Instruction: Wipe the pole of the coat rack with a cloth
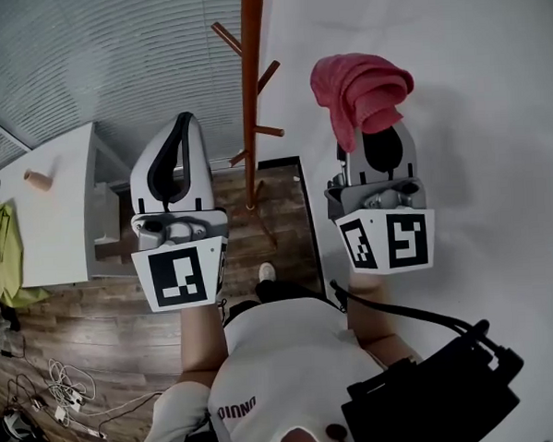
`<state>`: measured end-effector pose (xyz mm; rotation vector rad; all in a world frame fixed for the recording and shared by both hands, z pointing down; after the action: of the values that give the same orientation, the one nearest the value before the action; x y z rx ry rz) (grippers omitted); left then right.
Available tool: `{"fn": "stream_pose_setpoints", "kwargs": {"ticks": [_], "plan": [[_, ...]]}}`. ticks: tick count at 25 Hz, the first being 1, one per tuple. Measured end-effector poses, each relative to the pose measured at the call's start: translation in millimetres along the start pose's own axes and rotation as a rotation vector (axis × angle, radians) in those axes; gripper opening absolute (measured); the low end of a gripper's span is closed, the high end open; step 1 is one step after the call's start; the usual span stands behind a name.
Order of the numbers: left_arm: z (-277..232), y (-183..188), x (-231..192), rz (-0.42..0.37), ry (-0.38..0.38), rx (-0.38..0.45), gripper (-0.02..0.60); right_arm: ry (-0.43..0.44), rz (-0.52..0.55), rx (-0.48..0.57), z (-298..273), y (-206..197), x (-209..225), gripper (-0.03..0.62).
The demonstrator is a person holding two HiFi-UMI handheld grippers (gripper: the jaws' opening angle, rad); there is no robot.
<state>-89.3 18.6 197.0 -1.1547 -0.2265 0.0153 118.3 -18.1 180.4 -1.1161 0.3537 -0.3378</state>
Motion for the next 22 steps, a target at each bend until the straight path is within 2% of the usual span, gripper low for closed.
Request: {"fn": "stream_pose_setpoints", "kwargs": {"ticks": [6, 9, 14, 22], "plan": [[-32, -9, -4, -0.019, 0.01, 0.012, 0.014, 0.054, 0.01, 0.028, -44, -6, 15, 0.046], [-45, -15, -7, -0.024, 0.018, -0.029, 0.014, 0.065, 0.032, 0.033, -62, -8, 17, 0.046], [-73, -27, -20, 0.002, -0.038, 0.012, 0.014, 0.067, 0.055, 0.052, -96, -19, 18, 0.046], [-103, -42, -24, 0.012, -0.114, 0.007, 0.014, 0.063, 0.079, 0.056, -130, -26, 16, 0.046]]}}
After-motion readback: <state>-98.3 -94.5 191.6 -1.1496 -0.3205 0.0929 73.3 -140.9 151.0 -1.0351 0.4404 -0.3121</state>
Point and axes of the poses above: the fingertips, and each gripper's own axes: z backward along the fingers, x to its right, y out of its top, the point moved 5 cm from there along z, backward along the fingers
